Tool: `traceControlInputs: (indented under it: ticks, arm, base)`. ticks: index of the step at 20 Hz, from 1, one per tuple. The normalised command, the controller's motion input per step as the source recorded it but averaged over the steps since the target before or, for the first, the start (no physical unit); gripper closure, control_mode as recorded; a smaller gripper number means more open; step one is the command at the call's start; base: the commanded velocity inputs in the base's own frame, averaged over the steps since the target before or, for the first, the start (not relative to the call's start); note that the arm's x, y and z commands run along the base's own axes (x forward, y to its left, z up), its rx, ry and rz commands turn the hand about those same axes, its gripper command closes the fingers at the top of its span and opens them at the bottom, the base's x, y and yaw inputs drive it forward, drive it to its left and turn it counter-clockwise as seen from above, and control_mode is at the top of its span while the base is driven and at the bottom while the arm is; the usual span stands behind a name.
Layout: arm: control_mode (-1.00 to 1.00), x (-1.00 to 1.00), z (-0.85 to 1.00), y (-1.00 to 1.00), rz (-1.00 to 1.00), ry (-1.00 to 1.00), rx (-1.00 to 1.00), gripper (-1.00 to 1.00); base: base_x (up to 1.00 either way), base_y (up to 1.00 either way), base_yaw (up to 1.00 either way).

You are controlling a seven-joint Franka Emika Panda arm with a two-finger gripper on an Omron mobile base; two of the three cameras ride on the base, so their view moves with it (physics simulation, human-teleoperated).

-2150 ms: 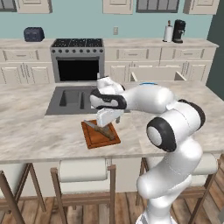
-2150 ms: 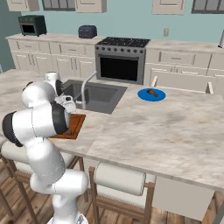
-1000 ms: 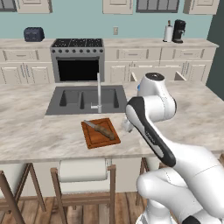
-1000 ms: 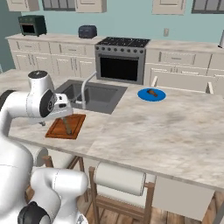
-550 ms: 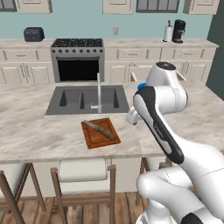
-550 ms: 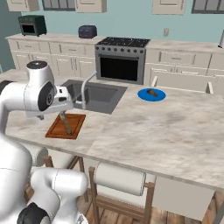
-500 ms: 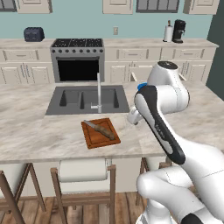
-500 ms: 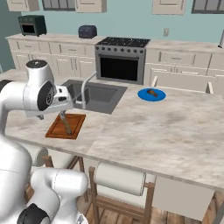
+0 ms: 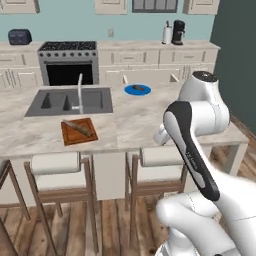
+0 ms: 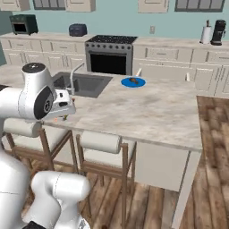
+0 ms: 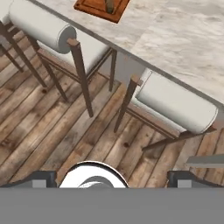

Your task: Pick up the knife from the drawer and place it on the cutting board. Then place the meat from the plate to the cutting board.

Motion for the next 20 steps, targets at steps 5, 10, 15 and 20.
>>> traceControlInputs:
  ticks: [5,10,15,20]
  arm:
    - [1.0,0.0,0.0,0.0,0.0,0.0,0.0,-1.0]
    - [1.0,0.0,0.0,0.0,0.0,0.0,0.0,-1.0]
    - [1.0,0.0,0.0,0.0,0.0,0.0,0.0,-1.0]
    - [1.0,0.0,0.0,0.0,0.0,0.0,0.0,-1.0]
  base:
    - [-0.4,-1.0,-0.03]
    - [0.02,-1.0,0.01]
    - [0.15,-1.0,0.04]
    - [0.46,-1.0,0.11]
